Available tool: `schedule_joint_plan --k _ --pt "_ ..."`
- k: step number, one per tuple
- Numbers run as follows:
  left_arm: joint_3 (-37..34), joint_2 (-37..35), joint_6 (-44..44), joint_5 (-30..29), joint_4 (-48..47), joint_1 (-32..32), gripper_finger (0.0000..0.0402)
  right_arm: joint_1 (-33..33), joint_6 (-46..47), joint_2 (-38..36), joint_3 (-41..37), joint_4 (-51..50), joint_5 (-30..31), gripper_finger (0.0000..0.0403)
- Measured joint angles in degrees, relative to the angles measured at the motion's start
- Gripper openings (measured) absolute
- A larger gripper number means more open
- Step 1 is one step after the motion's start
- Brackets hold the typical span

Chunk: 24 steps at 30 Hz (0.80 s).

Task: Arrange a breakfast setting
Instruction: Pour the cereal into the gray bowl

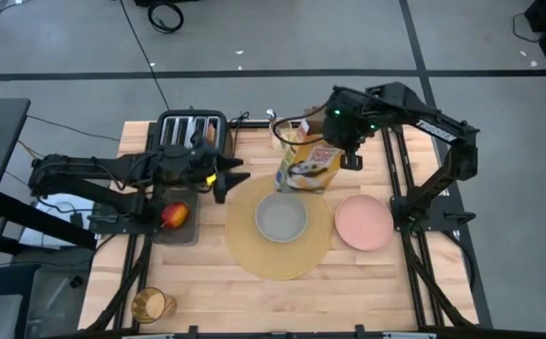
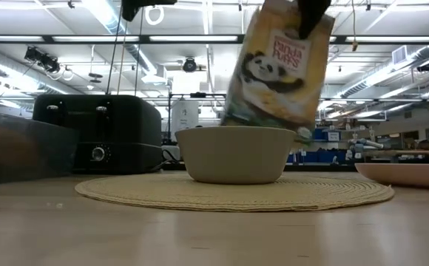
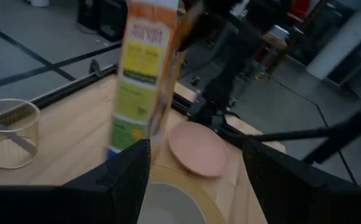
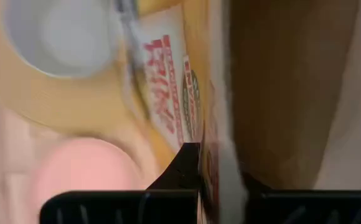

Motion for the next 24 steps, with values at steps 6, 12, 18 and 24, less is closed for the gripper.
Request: schedule_joint_plan --k 6,12,18,24 --pt "0.0 2.4 -1.2 0.0 0.8 3.6 0.0261 -1.1 -4.5 0.0 -4.6 3.8 5.6 0.0" --pt "0.0 5.0 -1.2 0.0 2.4 5.5 0.0261 -1.5 -7.8 -0.1 -8.8 6.6 13.5 0.0" --pt "0.0 5.8 -1.2 0.0 3.0 5.8 0.0261 -1.5 -9.0 0.0 -13.7 12.6 17.1 0.0" --pt "0.0 5.8 -1.2 0.0 2.5 5.8 0.0261 -1.3 -8.1 -0.2 -16.4 16.0 17.1 0.0005"
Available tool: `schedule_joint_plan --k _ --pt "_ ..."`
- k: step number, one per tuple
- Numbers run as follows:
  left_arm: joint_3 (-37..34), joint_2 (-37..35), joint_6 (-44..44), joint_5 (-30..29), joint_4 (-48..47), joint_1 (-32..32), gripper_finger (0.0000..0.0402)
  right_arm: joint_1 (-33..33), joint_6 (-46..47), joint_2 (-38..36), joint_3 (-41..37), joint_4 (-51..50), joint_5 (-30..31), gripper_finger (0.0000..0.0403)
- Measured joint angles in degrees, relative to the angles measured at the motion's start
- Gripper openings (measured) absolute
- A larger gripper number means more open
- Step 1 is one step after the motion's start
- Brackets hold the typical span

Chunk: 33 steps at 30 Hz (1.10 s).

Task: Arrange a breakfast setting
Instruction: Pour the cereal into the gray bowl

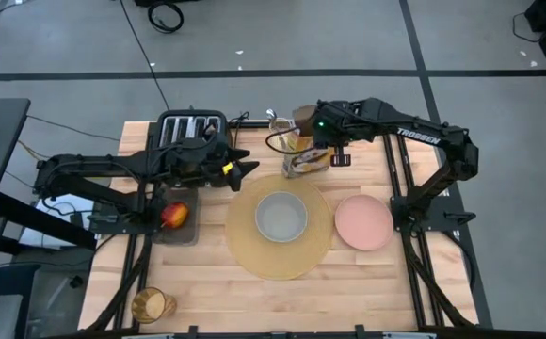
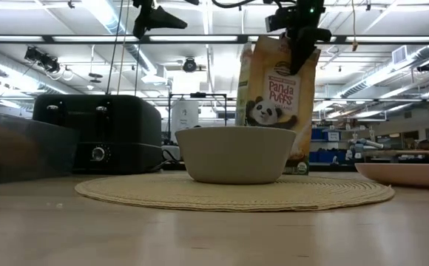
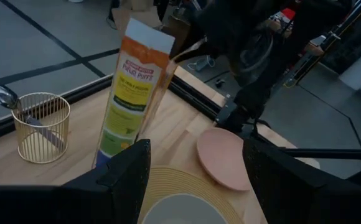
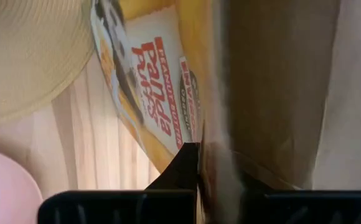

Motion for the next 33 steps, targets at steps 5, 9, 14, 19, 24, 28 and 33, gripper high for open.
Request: schedule_joint_plan --k 5,9,14,19,24,28,33 --pt "0.0 0.0 0.0 0.0 -2.4 0.0 0.0263 0.0 4.0 0.0 0.0 1.0 -3.0 0.0012" --pt "0.0 0.4 1.0 0.0 -4.0 0.0 0.0281 0.6 5.6 0.1 0.0 1.0 -4.3 0.003" --pt "0.0 1.2 6.1 0.7 -6.1 0.6 0.0312 2.1 6.4 0.1 0.0 0.9 -4.8 0.0081" --pt "0.3 3.6 14.9 3.0 -3.4 2.2 0.0316 3.8 6.7 -0.2 1.6 0.4 -5.1 0.0151" --pt "0.0 9.1 22.7 7.3 1.1 7.8 0.0316 5.2 6.6 -0.8 6.7 0.4 -5.2 0.0217" --pt "0.0 14.2 24.0 10.0 6.3 12.7 0.0316 5.9 6.6 -1.6 11.0 1.0 -7.2 0.0262" --pt "0.0 19.0 24.4 14.1 14.5 18.0 0.0316 5.4 6.6 -2.4 12.6 2.8 -10.3 0.0298"
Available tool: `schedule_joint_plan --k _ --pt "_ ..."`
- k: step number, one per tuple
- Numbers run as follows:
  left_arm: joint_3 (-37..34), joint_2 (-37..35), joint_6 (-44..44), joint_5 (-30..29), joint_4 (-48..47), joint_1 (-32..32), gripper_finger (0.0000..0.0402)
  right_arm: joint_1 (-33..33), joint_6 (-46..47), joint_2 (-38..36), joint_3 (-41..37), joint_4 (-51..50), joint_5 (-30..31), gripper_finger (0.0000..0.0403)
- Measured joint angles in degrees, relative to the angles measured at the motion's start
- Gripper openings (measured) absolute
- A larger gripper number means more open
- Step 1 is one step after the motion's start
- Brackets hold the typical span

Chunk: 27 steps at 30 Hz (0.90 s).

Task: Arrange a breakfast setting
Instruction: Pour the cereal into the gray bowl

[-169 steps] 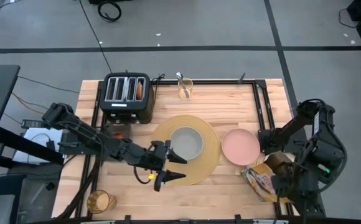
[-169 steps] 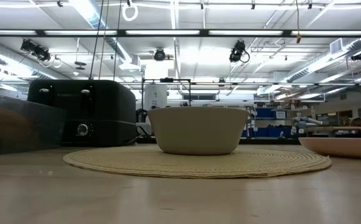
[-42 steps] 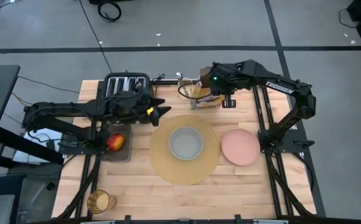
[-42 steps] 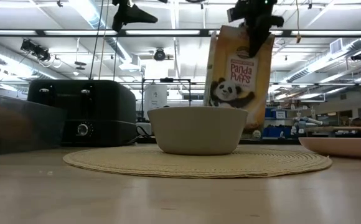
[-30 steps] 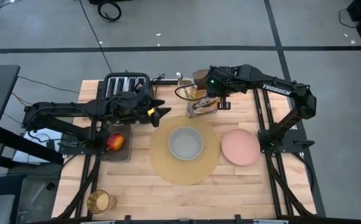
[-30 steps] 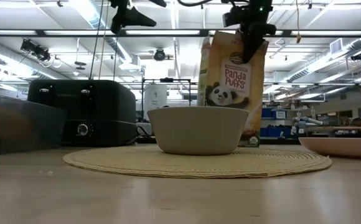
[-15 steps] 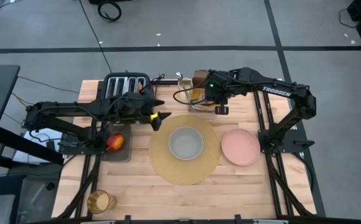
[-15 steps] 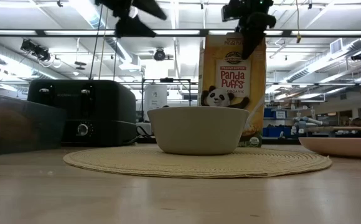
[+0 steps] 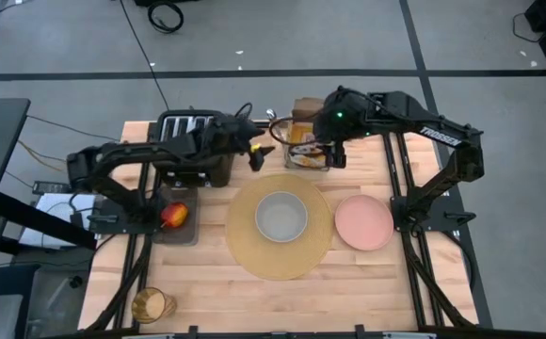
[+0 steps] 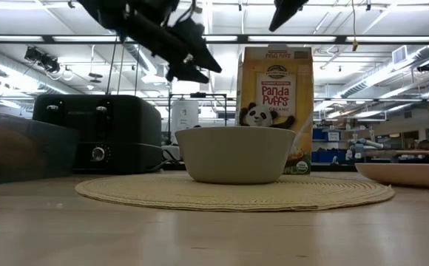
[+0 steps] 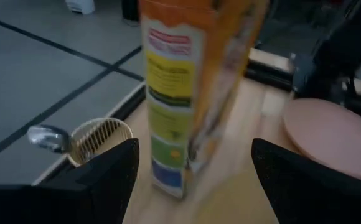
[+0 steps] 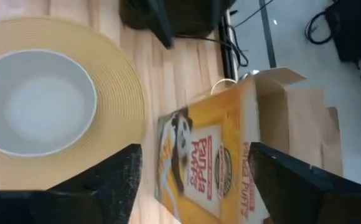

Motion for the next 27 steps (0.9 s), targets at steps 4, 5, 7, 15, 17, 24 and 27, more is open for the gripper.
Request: schedule_joint_plan --k 4,5,7,15,17,24,27 --pt "0.0 3.9 0.7 5.9 9.1 3.0 0.0316 -1.6 0.2 0.0 0.0 0.6 0.1 0.031" --pt "0.0 5.0 1.6 7.5 11.3 3.6 0.0316 -1.9 0.2 0.0 0.0 1.1 0.1 0.0311" --pt "0.0 7.2 3.3 10.5 14.8 4.9 0.0316 -2.7 0.5 0.0 0.0 2.2 0.0 0.0311" --pt "1.9 13.8 4.6 17.8 23.1 8.6 0.0316 -3.7 4.3 0.0 0.0 2.6 -4.4 0.0312" --pt "2.9 15.1 4.3 18.7 23.3 9.5 0.0316 -3.7 4.2 0.0 -0.1 3.1 -6.8 0.0313" --pt "7.4 19.8 6.9 25.6 23.6 9.5 0.0316 -3.7 4.6 -0.3 -0.1 7.1 -8.8 0.0317" --pt "9.6 22.4 7.1 26.2 23.4 9.1 0.0316 -3.7 6.0 -0.3 -0.1 7.1 -9.7 0.0319"
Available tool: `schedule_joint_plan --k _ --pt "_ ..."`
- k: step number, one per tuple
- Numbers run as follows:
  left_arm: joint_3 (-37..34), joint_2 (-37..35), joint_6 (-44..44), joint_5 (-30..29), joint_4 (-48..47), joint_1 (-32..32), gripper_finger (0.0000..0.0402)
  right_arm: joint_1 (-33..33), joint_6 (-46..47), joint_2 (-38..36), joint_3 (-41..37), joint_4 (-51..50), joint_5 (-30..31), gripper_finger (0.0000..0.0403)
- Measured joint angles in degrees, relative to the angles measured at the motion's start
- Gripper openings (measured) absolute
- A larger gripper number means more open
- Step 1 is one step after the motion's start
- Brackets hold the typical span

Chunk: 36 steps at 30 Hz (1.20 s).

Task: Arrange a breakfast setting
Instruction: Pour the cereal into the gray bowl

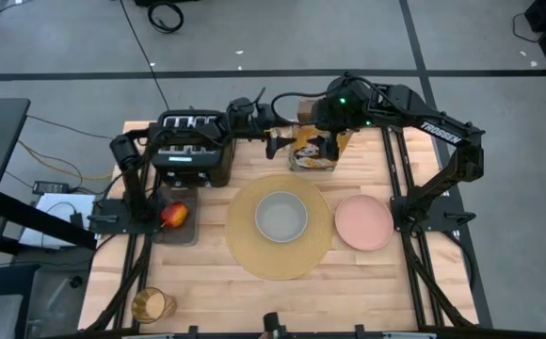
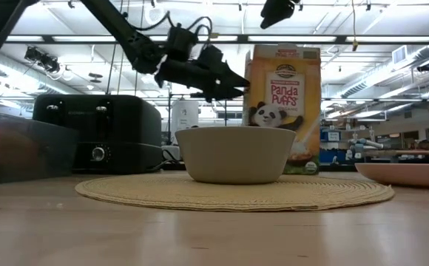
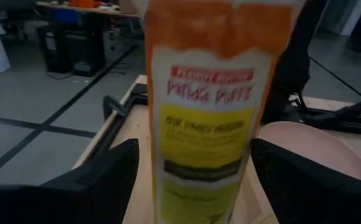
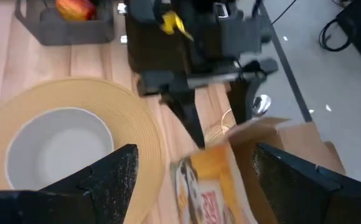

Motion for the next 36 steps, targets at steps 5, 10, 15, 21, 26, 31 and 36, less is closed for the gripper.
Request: schedule_joint_plan --k 5,10,15,21,26,31,36 --pt "2.5 2.5 0.0 1.1 -0.1 -0.5 0.0316 0.0 2.7 0.0 0.0 0.0 -0.6 0.0319" --pt "2.8 2.5 0.0 1.9 0.2 -2.0 0.0316 0.0 3.1 -0.3 0.0 -0.3 0.6 0.0319" --pt "2.8 2.5 -1.2 2.4 0.2 -3.1 0.0316 0.0 2.7 -1.3 0.0 -0.4 1.4 0.0319" --pt "2.8 2.5 -0.1 2.4 0.3 -5.2 0.0316 -1.3 0.3 -2.2 0.0 -5.7 2.8 0.0319" --pt "2.8 2.5 2.6 0.5 0.0 -7.2 0.0316 -2.7 -1.0 -2.1 0.0 -8.9 1.4 0.0319" --pt "2.8 2.5 1.8 -0.3 0.0 -7.4 0.0316 -3.8 -2.5 -2.0 0.0 -12.9 -1.1 0.0319" --pt "2.8 2.0 -2.5 -1.5 -0.2 -7.4 0.0316 -4.5 -5.0 -1.9 0.0 -15.3 -1.6 0.0319"
